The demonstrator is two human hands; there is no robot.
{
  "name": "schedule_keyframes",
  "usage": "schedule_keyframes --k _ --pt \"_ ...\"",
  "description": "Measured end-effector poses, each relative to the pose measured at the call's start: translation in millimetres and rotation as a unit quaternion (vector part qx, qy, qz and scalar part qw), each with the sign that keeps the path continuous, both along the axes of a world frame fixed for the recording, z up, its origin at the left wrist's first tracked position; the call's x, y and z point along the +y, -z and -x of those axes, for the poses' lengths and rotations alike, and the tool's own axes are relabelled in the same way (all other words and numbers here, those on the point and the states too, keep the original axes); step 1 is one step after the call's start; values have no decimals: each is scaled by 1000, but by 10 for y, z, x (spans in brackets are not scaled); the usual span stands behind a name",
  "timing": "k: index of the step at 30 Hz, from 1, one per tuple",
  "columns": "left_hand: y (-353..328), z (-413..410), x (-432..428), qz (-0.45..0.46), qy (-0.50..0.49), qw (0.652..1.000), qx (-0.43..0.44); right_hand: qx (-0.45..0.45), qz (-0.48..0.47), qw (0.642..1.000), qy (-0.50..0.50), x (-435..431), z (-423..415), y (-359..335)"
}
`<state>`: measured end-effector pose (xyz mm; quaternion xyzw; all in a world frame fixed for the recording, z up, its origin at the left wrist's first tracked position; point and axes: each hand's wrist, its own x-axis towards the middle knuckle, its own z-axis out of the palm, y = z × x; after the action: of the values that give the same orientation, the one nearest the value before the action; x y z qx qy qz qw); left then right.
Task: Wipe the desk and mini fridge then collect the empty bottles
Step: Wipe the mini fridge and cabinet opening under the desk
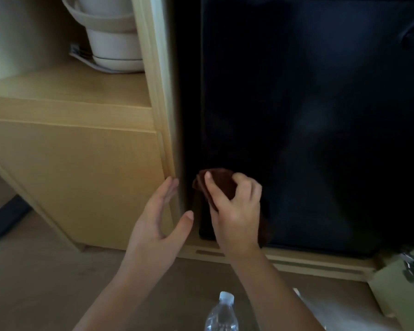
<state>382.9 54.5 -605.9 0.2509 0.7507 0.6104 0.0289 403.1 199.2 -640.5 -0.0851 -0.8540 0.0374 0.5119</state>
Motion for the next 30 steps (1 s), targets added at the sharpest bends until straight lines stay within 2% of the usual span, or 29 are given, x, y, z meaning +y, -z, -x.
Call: schedule_keyframes --k 6,9,16,20,22,25,30 --pt "0 -7 -79 -60 -24 998 -9 71 66 995 0 -123 158 -523" --pt "-54 -32 -78 -76 -35 996 -16 66 44 997 10 -146 199 -611" --pt "-36 -93 -29 -71 -30 997 -15 -26 -5 1000 16 -90 57 84" --pt "54 -100 59 -31 -38 999 -15 -92 -16 996 8 79 -115 520" --pt "103 -93 137 0 -33 999 -23 -94 -4 996 3 223 -240 607" --pt "205 -90 271 44 -21 998 -33 -48 47 997 26 527 -465 585" --pt "271 -219 606 107 -15 993 -48 84 233 967 56 1006 -921 552"
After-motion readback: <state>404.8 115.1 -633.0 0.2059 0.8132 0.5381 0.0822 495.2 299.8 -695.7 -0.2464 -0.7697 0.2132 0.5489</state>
